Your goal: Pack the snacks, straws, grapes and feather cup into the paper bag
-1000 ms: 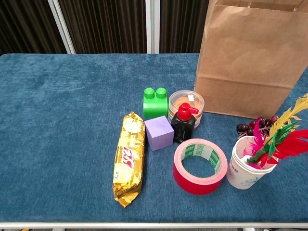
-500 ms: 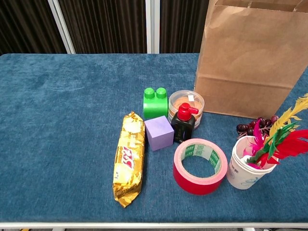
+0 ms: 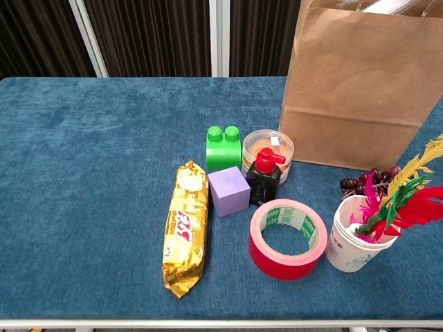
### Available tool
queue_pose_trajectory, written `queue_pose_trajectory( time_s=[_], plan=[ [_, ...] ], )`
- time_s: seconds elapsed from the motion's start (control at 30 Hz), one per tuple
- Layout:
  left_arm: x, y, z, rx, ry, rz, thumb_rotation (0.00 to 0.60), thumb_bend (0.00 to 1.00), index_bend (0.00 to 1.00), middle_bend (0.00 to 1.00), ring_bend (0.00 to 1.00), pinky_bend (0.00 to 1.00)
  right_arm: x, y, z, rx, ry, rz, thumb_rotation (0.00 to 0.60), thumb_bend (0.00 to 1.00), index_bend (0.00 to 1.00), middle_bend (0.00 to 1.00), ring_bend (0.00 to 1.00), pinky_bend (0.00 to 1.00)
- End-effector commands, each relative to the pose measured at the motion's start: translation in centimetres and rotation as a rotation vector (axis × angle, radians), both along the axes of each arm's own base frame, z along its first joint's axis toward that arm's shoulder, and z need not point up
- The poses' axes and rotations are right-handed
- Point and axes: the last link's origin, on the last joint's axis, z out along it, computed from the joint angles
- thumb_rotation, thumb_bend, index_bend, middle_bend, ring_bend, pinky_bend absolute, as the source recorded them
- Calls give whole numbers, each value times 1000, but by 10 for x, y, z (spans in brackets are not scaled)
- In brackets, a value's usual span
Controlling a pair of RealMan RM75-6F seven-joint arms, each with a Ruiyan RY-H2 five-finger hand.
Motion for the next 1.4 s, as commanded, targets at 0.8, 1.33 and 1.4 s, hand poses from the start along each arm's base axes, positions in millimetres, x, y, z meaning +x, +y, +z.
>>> queue_pose_trajectory(
  time_s=[0.8,1.33,1.4],
  plan=[
    [1,1,0,4,-5,-2,600,68,102,87,0,143,19,-4,9,47,-55,-38,600,0,86,191,29,43],
    [7,1,0,8,-7,-15,600,68,102,87,0,143,47,8,37,31,-151,21,600,0,79,200,30,43],
    [8,1,1,9,-8,-17,600,68,102,87,0,143,52,10,41,26,-177,35,600,0,79,201,30,43]
  ],
)
